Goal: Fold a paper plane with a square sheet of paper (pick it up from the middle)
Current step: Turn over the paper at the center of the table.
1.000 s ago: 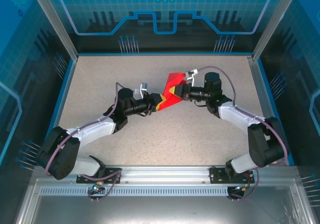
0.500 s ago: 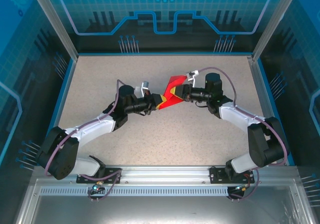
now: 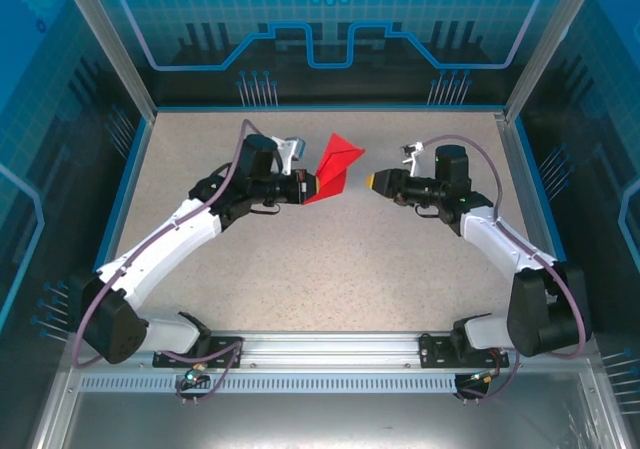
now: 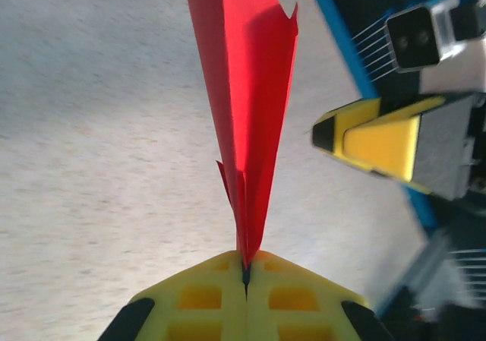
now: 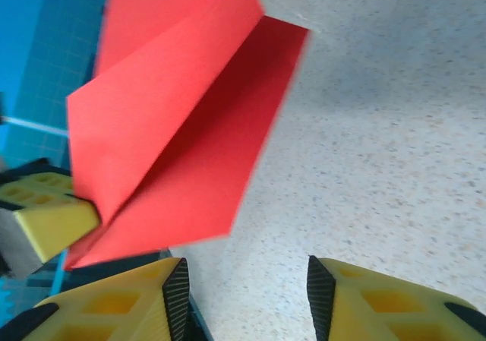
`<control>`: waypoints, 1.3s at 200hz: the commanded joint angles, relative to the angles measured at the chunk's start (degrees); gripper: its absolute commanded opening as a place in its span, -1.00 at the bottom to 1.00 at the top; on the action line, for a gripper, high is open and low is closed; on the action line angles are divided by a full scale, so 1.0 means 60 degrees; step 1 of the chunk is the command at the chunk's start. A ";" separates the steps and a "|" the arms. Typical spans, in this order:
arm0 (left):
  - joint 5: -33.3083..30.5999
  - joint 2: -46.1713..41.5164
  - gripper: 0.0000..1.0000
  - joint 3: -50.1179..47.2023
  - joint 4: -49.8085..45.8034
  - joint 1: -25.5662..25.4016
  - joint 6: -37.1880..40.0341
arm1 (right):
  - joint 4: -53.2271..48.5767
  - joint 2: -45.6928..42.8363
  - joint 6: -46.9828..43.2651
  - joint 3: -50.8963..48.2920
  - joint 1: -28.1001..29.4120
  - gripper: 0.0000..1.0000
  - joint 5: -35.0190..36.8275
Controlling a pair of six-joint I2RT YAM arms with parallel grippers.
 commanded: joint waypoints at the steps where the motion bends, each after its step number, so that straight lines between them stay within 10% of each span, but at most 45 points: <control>1: -0.3326 0.0516 -1.00 0.0808 -0.2817 -0.0731 0.3409 | -0.1180 -0.0224 -0.0784 0.0205 -0.0264 -0.02 0.0264; 50: -0.8210 0.2079 -1.00 0.1024 -0.2881 -0.2415 0.5576 | -0.1481 -0.0500 -0.0951 0.0112 -0.0633 0.02 0.0443; 109: -1.0997 0.3583 -1.00 0.0116 -0.0661 -0.3971 0.7403 | -0.1340 -0.0559 -0.0866 -0.0096 -0.0907 0.02 0.0309; 170: -1.1597 0.5393 -1.00 -0.0330 0.0010 -0.5011 0.8032 | -0.1235 -0.0592 -0.0824 -0.0239 -0.1153 0.02 0.0126; 260: -0.9469 0.5749 -0.69 -0.0613 0.0342 -0.5811 0.7039 | -0.0677 0.0307 -0.0322 -0.0387 -0.0869 -0.02 -0.0177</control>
